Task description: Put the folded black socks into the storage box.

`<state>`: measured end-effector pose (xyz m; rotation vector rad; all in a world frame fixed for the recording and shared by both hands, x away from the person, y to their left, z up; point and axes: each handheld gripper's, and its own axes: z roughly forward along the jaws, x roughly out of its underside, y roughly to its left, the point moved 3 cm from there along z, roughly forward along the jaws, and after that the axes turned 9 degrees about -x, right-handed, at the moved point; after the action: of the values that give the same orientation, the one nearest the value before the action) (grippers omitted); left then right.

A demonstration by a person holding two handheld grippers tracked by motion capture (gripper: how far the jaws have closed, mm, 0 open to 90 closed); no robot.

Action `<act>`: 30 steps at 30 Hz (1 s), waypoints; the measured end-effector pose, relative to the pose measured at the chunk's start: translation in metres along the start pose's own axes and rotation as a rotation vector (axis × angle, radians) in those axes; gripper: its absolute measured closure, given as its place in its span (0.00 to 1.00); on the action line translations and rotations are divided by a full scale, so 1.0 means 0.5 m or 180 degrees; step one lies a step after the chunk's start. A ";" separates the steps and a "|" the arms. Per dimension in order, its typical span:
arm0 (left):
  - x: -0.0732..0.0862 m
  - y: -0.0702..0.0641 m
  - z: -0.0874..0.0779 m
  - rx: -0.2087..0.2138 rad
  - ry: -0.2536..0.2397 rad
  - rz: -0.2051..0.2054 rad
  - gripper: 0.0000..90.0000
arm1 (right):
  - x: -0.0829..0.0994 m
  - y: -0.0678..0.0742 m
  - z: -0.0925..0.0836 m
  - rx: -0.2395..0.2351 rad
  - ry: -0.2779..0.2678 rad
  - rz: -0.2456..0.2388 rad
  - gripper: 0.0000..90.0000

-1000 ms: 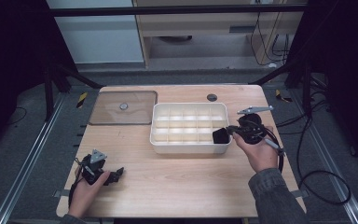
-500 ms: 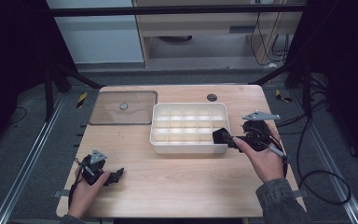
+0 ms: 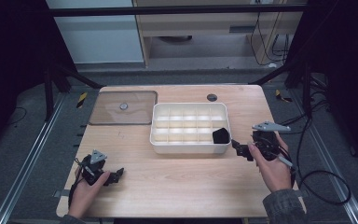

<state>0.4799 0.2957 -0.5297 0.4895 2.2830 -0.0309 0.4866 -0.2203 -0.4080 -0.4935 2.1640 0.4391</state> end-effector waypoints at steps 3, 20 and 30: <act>0.000 0.000 0.000 -0.0001 0.0000 0.0000 0.00 | 0.018 -0.004 -0.001 0.0035 -0.0014 -0.0040 0.15; 0.000 0.000 0.000 -0.0001 0.0000 -0.0002 0.00 | 0.126 -0.010 0.031 -0.0006 0.0176 0.0006 0.16; 0.000 0.000 0.000 -0.0001 0.0000 0.0000 0.00 | 0.169 -0.025 0.055 0.0020 0.0226 0.0110 0.16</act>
<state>0.4799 0.2957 -0.5297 0.4891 2.2831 -0.0305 0.4636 -0.2343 -0.4936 -0.4753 2.2443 0.4397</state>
